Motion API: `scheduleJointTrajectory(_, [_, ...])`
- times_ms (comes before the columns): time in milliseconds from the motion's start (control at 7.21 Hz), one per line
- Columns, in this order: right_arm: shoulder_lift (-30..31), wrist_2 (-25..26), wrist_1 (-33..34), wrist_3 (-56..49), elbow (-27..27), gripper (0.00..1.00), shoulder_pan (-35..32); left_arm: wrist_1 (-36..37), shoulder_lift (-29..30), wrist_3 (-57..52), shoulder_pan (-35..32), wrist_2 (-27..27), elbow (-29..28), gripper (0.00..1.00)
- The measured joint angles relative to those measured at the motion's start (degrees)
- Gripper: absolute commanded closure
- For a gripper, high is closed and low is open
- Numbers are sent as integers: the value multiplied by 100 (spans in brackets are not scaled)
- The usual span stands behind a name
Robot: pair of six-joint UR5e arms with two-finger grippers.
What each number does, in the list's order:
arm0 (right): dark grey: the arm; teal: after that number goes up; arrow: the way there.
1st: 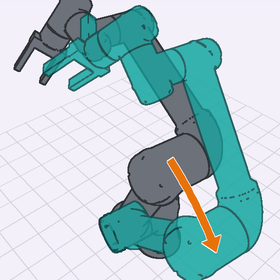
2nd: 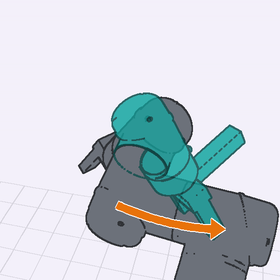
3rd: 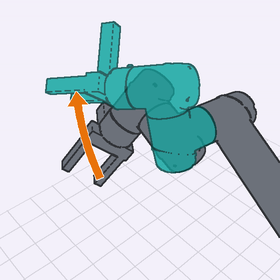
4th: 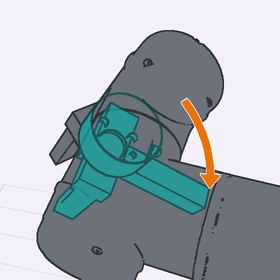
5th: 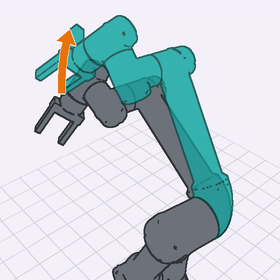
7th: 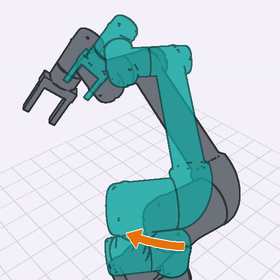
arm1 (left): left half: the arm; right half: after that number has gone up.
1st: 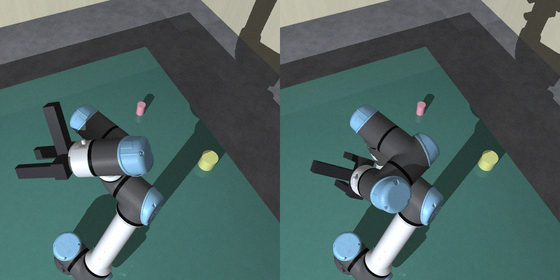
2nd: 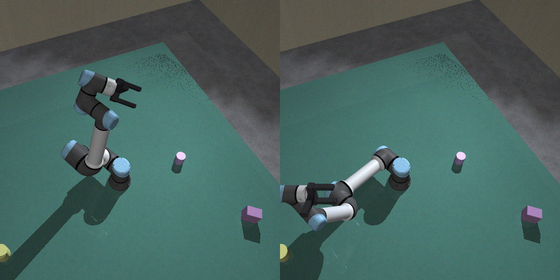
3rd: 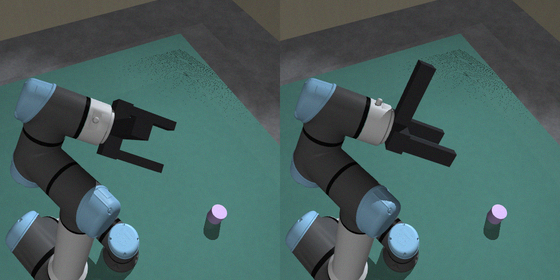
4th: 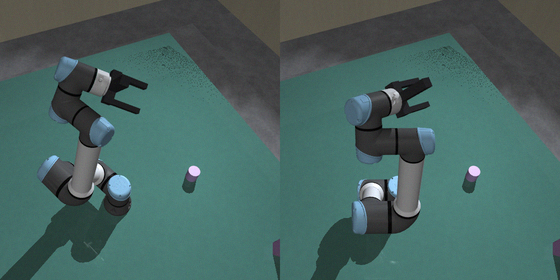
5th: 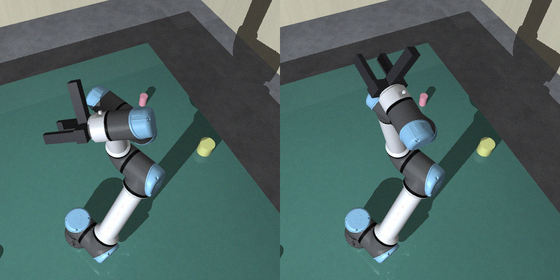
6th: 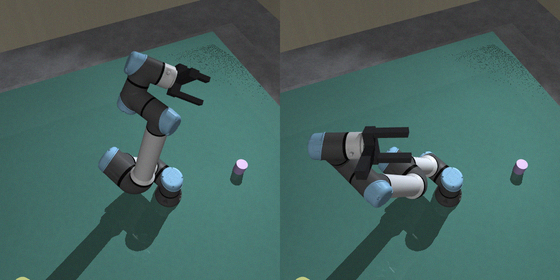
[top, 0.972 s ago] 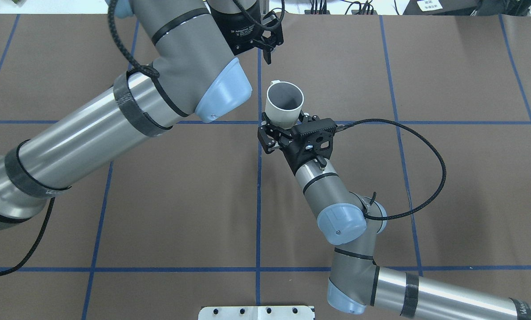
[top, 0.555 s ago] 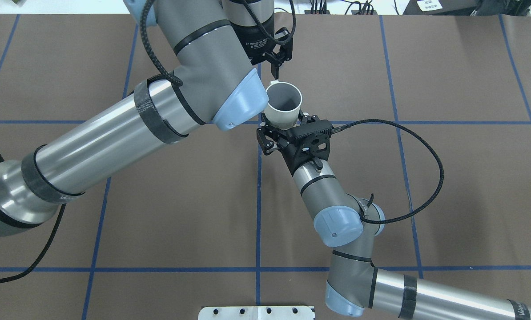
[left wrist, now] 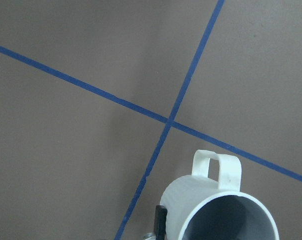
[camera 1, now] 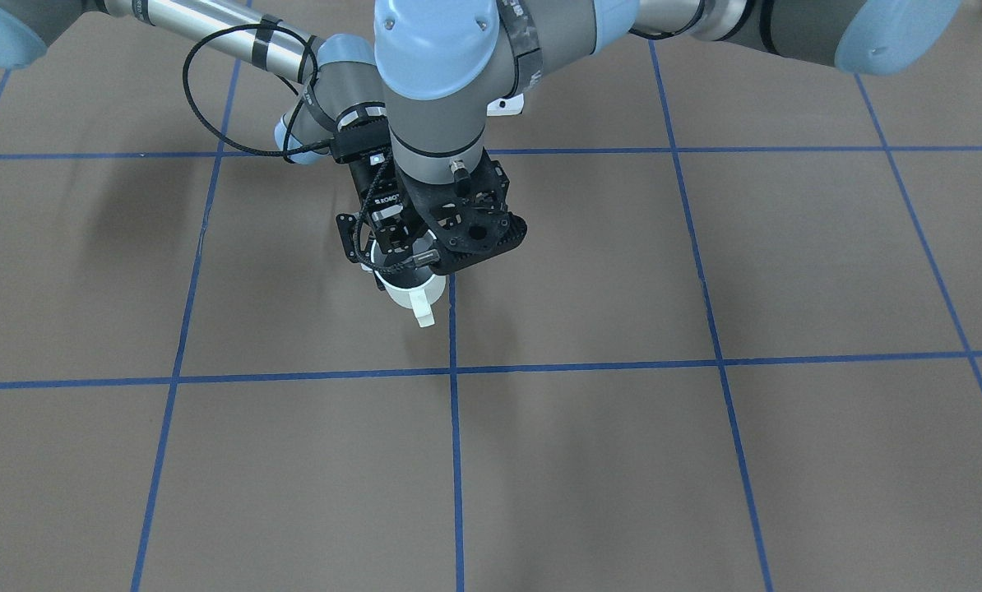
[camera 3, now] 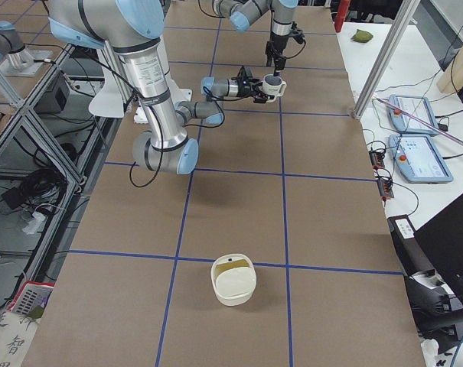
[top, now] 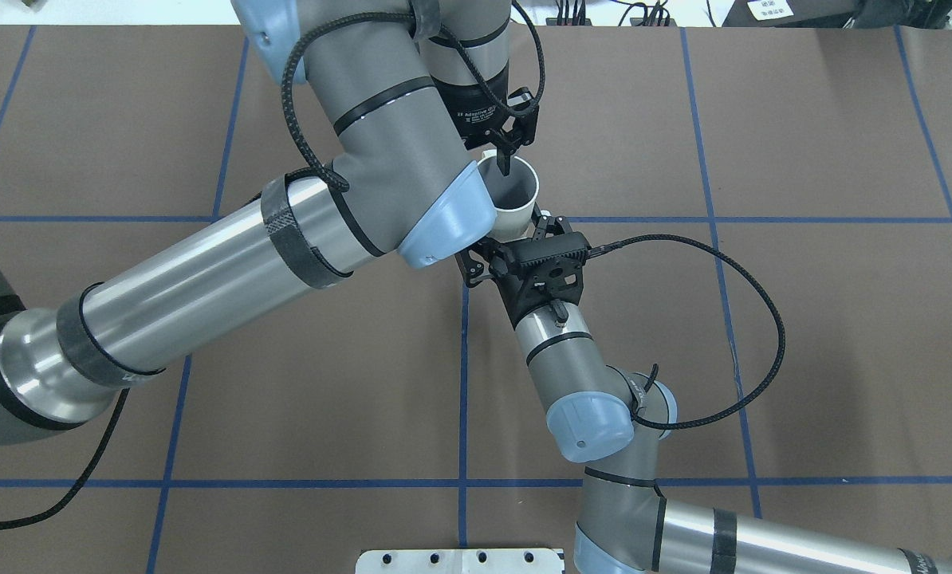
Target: Left arm hands cup to right arm to dump lemon
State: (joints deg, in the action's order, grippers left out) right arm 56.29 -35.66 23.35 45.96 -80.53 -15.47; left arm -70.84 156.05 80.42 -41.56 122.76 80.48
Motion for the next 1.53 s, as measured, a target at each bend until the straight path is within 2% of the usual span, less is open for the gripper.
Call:
scheduleJointTrajectory(694, [-89,18,2,-207,5,46,23,7,-62,0,36,-1,-15,40])
scheduleJointTrajectory(972, [-119,15,2,-210,11,43,31,1,-94,0,49,3,-8,50])
scheduleJointTrajectory(1527, [-125,15,2,-210,19,35,35,-2,-101,0,66,5,2,51])
